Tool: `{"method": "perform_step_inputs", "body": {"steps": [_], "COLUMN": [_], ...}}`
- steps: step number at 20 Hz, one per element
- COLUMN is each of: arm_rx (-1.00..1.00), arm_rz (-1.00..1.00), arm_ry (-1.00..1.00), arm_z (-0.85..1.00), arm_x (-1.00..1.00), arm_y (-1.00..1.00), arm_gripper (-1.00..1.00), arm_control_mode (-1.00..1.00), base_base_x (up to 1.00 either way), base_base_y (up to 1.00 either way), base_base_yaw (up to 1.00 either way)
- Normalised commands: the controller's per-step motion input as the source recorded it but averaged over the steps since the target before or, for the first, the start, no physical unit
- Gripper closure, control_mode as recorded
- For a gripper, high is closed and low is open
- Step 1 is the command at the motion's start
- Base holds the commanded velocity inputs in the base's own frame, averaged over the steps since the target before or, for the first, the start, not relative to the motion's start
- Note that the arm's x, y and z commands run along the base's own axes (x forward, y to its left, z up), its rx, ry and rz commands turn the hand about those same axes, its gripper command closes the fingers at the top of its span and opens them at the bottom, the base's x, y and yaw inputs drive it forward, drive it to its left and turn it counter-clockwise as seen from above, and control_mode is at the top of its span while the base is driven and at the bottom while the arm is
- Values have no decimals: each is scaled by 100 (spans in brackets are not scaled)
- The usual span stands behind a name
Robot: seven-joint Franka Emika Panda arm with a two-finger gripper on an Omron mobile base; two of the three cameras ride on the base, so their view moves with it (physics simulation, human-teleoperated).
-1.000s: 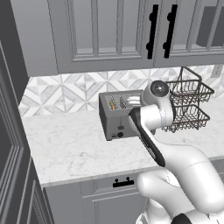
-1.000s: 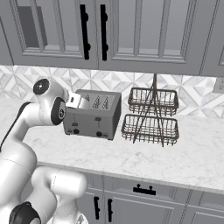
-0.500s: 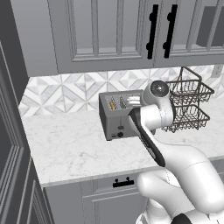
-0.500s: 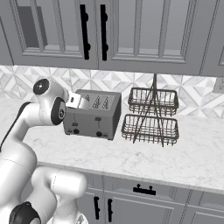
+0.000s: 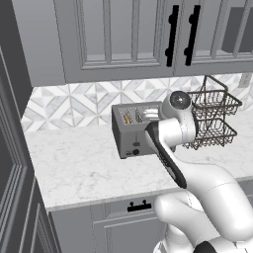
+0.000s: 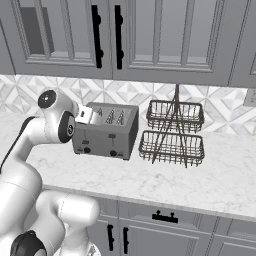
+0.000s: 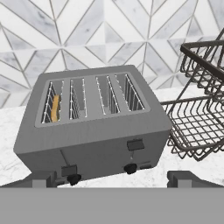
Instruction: Start the toaster. Once the lever pops up, take the bread to the plate on the dining counter.
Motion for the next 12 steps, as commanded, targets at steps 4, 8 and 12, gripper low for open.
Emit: {"method": "perform_step_inputs", "body": {"steps": [4,8,12], "arm_rx": [0,0,0], "arm_rz": [0,0,0], "arm_ry": [0,0,0], "arm_z": [0,0,0], "arm_x": [0,0,0], "arm_y": [0,0,0], "arm_gripper": [-100,-100,-100], "arm_control_mode": [-100,-100,-100], "base_base_x": [0,0,0], "base_base_y": [0,0,0], "base_base_yaw": [0,0,0]}}
